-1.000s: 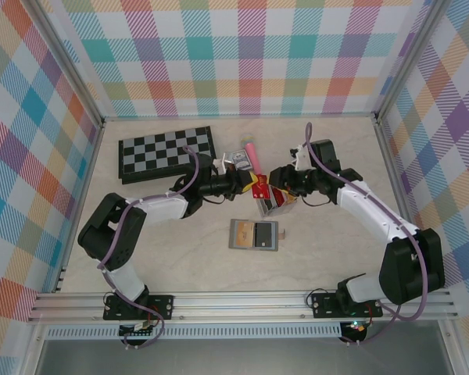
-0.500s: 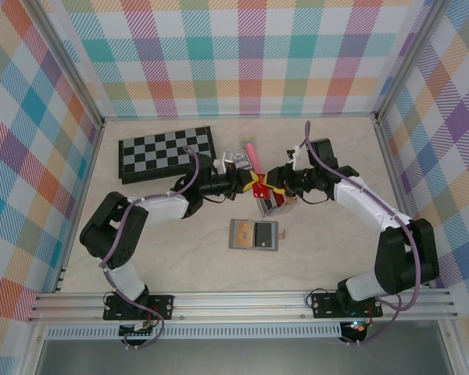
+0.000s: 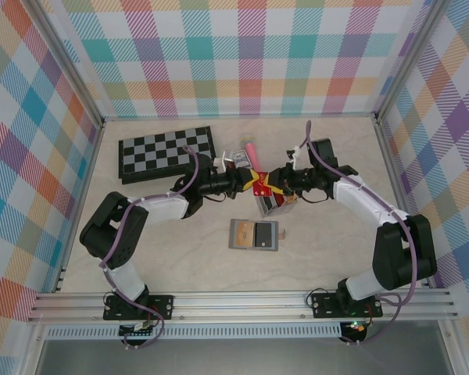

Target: Put the credit cards into the card holder

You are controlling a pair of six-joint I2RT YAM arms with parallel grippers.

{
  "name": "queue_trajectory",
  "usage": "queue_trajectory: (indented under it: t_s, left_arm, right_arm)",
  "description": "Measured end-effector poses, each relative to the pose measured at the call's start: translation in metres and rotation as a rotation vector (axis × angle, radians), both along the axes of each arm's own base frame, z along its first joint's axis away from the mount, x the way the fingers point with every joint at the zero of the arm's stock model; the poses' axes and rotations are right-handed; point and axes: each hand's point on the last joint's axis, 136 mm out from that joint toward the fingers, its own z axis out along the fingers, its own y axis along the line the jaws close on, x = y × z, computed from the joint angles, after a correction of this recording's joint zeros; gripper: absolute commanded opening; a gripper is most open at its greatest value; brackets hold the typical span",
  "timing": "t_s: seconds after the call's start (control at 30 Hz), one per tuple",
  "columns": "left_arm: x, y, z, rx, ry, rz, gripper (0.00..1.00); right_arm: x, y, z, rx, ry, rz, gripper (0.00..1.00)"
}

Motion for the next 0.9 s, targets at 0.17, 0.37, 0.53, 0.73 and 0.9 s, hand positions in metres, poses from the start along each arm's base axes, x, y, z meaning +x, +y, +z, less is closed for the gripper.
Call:
queue_trajectory:
  t_s: [0.17, 0.37, 0.53, 0.73, 0.9]
  left_arm:
    - [-0.001, 0.001, -0.009, 0.028, 0.017, 0.001, 0.35]
    - [-0.01, 0.016, -0.041, 0.184, 0.071, 0.026, 0.48]
    - [-0.027, 0.042, -0.052, 0.346, 0.062, 0.06, 0.52]
    - [-0.048, 0.071, -0.071, 0.496, 0.062, 0.082, 0.53]
    - [-0.06, 0.084, -0.095, 0.586, 0.106, 0.072, 0.54]
  right_arm:
    - [-0.001, -0.001, 0.003, 0.009, -0.016, 0.011, 0.04]
    - [-0.009, -0.018, -0.008, -0.102, -0.048, -0.042, 0.03]
    - [-0.04, -0.028, -0.03, -0.247, -0.117, -0.078, 0.02]
    - [-0.072, -0.027, -0.055, -0.407, -0.139, -0.064, 0.03]
    - [-0.094, -0.029, -0.082, -0.516, -0.107, -0.051, 0.03]
